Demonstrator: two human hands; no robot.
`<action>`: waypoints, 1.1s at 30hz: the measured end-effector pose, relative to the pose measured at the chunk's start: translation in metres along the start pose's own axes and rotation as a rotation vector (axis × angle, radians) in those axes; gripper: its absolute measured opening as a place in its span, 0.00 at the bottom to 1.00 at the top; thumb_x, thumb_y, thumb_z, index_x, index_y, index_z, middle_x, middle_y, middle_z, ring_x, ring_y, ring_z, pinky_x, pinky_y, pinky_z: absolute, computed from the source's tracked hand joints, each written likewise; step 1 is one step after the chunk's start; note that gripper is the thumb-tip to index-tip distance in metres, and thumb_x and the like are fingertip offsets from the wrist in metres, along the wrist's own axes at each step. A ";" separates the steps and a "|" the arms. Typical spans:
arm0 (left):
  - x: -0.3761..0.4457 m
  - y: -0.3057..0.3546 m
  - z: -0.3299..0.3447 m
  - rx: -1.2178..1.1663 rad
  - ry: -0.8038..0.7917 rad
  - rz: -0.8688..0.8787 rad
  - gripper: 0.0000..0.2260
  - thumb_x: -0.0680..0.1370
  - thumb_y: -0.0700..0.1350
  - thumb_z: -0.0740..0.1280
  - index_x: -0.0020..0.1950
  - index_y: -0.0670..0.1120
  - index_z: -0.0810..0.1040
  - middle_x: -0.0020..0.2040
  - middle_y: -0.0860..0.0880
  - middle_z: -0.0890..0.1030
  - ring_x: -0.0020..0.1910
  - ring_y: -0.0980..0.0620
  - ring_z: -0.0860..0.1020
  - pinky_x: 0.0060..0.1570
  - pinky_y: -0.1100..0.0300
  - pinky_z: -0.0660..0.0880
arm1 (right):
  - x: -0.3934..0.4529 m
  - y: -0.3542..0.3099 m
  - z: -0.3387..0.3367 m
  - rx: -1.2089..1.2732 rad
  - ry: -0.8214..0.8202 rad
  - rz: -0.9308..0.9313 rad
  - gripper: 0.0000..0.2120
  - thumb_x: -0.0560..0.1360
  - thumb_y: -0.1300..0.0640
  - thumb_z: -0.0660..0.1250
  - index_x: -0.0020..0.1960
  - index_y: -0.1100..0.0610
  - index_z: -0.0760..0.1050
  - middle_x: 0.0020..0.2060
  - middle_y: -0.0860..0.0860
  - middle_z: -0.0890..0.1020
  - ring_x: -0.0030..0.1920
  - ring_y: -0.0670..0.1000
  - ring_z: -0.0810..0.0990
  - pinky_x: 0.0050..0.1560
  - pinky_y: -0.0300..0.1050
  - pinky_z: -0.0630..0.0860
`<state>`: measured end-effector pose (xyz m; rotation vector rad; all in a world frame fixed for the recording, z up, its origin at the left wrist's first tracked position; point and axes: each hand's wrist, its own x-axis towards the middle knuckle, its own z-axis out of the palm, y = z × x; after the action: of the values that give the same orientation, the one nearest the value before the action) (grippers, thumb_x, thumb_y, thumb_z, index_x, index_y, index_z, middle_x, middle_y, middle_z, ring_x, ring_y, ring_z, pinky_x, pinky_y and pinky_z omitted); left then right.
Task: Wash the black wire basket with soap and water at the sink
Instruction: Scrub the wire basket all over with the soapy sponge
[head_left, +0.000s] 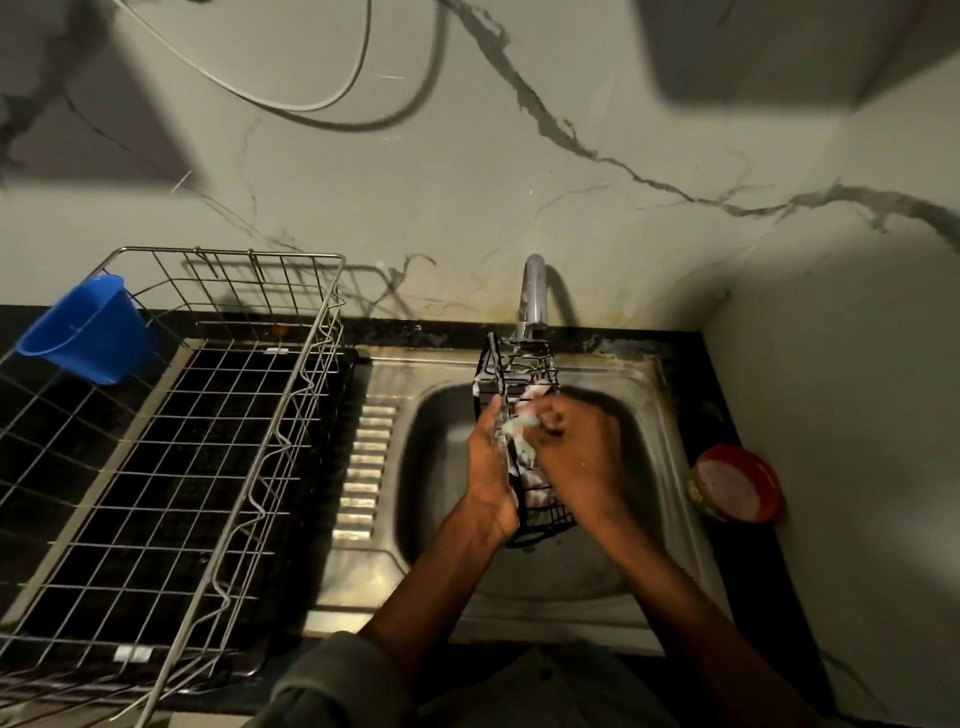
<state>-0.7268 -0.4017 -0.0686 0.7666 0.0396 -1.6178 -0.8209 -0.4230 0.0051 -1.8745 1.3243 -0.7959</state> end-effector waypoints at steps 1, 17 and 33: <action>-0.002 -0.001 0.001 0.026 0.000 -0.007 0.25 0.83 0.61 0.61 0.61 0.41 0.84 0.56 0.39 0.85 0.52 0.41 0.85 0.55 0.49 0.81 | 0.009 0.000 0.001 0.017 0.062 0.040 0.11 0.71 0.63 0.77 0.48 0.49 0.84 0.39 0.41 0.84 0.41 0.38 0.82 0.47 0.46 0.83; 0.000 0.012 0.002 0.095 0.088 0.078 0.37 0.80 0.72 0.59 0.76 0.45 0.75 0.61 0.38 0.81 0.55 0.39 0.82 0.53 0.45 0.83 | -0.027 0.013 -0.011 -0.275 -0.130 -0.032 0.09 0.74 0.59 0.74 0.50 0.46 0.85 0.47 0.44 0.86 0.46 0.45 0.83 0.47 0.41 0.78; -0.010 0.010 0.010 0.238 0.184 0.100 0.43 0.75 0.80 0.52 0.68 0.48 0.82 0.62 0.41 0.85 0.62 0.36 0.82 0.57 0.34 0.80 | 0.005 0.004 -0.017 -0.426 -0.104 -0.170 0.11 0.73 0.64 0.73 0.50 0.50 0.85 0.46 0.46 0.84 0.46 0.47 0.80 0.44 0.43 0.78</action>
<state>-0.7227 -0.3999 -0.0525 1.0833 -0.0596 -1.4689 -0.8356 -0.4316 0.0121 -2.3522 1.3594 -0.5149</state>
